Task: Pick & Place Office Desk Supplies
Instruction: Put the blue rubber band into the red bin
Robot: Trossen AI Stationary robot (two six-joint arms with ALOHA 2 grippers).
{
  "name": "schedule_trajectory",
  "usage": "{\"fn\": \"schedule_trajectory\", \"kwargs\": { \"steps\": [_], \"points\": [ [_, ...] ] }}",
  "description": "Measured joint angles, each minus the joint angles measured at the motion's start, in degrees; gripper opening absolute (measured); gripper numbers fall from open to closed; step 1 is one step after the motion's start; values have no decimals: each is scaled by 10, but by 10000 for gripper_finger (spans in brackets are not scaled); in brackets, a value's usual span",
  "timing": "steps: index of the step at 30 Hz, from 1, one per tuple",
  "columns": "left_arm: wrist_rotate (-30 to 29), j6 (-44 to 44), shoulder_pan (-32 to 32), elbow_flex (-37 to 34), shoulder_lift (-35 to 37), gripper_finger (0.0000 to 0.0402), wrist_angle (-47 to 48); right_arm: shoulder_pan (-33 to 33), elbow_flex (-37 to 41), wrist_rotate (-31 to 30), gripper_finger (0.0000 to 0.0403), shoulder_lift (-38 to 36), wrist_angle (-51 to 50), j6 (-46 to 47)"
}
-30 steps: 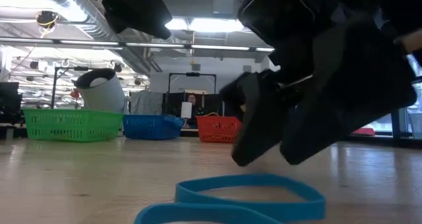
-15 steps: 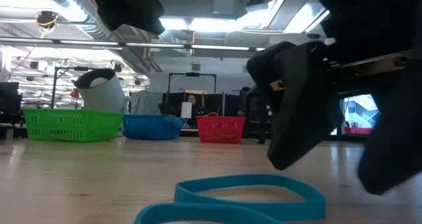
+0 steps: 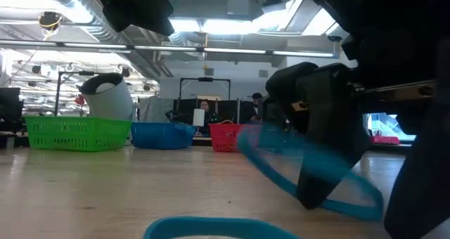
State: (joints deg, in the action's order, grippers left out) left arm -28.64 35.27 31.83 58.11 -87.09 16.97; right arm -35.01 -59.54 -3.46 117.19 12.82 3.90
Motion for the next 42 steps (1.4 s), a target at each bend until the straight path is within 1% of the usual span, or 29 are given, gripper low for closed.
{"fn": "schedule_trajectory", "kwargs": {
  "steps": [4, 14, 15, 20, 22, 25, 29, 33, 37, 42],
  "points": [
    [0, 0, 0, 0, 0, 148, 0, 0, -1, 0, 148, 7, 0, 1],
    [0, 0, 0, 0, 0, 148, 0, 1, -1, -4, 17, 10, -4, 17],
    [0, 0, 0, 0, 0, 148, 0, 1, -1, -4, 10, 10, -4, 17],
    [0, 1, 0, 0, 0, 148, 0, 1, 1, -5, 11, 8, 7, 32],
    [0, 1, 0, 0, 0, 148, 0, 1, 2, -18, 6, 1, 7, 32],
    [0, 1, 0, 0, 0, 148, 0, 0, 6, -59, 5, -22, -13, 32],
    [-3, 1, 0, 0, 0, 148, 0, 7, 4, -103, 6, -66, 0, 35],
    [-12, 1, 0, 0, 0, 148, 0, 15, 4, -141, 6, -106, 0, 74],
    [-26, 1, 0, 0, 0, 148, 0, 23, 3, -215, 6, -145, 6, 102],
    [-52, 0, 0, 0, 0, 148, 0, 31, 3, -298, 6, -187, 9, 107]
  ]
}}
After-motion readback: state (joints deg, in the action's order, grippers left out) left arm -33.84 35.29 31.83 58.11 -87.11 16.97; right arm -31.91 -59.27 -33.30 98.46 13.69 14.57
